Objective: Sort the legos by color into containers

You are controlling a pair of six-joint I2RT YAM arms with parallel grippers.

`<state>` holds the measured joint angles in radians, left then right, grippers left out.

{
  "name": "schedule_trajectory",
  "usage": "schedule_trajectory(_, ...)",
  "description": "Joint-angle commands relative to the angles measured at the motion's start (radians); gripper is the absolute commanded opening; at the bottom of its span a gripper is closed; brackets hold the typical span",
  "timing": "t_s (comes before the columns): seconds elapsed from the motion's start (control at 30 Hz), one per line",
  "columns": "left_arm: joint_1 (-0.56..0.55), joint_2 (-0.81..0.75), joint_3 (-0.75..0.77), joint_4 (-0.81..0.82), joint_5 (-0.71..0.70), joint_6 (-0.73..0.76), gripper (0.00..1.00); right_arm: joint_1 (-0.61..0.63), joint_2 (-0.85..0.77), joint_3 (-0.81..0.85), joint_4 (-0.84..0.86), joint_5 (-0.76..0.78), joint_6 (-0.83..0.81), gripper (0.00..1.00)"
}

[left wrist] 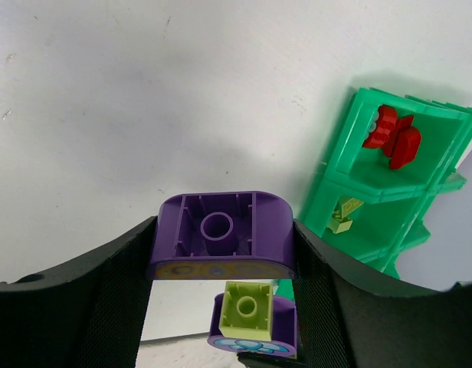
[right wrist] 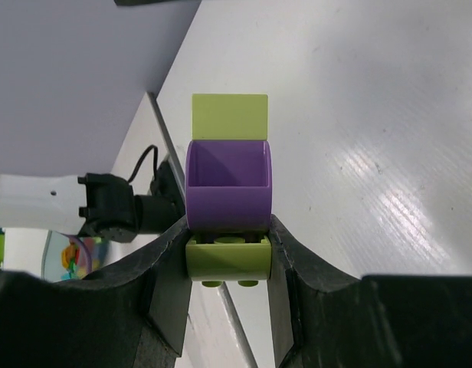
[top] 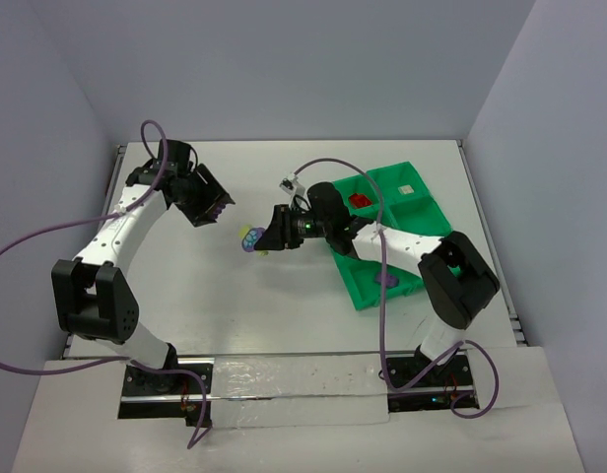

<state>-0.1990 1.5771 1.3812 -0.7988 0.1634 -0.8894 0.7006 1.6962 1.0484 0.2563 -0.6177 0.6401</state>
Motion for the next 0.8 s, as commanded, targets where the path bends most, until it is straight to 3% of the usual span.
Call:
schedule_trajectory(0.0,-0.007,-0.039,-0.017,0.053,0.002,0.0,0.0,-0.001,-0.049,-0.013,-0.025,-0.018,-0.04,0.0)
schedule_trajectory(0.2,-0.007,-0.04,-0.048,0.031,-0.044,0.017,0.0,-0.006,0.051,0.126,-0.337,0.191,-0.093,0.0)
schedule_trajectory(0.33,-0.008,-0.056,-0.087,0.042,-0.043,0.018,0.0,-0.006,0.101,0.185,-0.443,0.231,-0.113,0.0)
schedule_trajectory(0.53,-0.016,-0.046,-0.122,0.049,-0.059,0.027,0.0,-0.006,0.198,0.248,-0.554,0.217,-0.178,0.0)
schedule_trajectory(0.77,-0.04,0.018,-0.155,0.05,-0.132,0.023,0.0,-0.007,0.183,0.219,-0.545,0.21,-0.177,0.02)
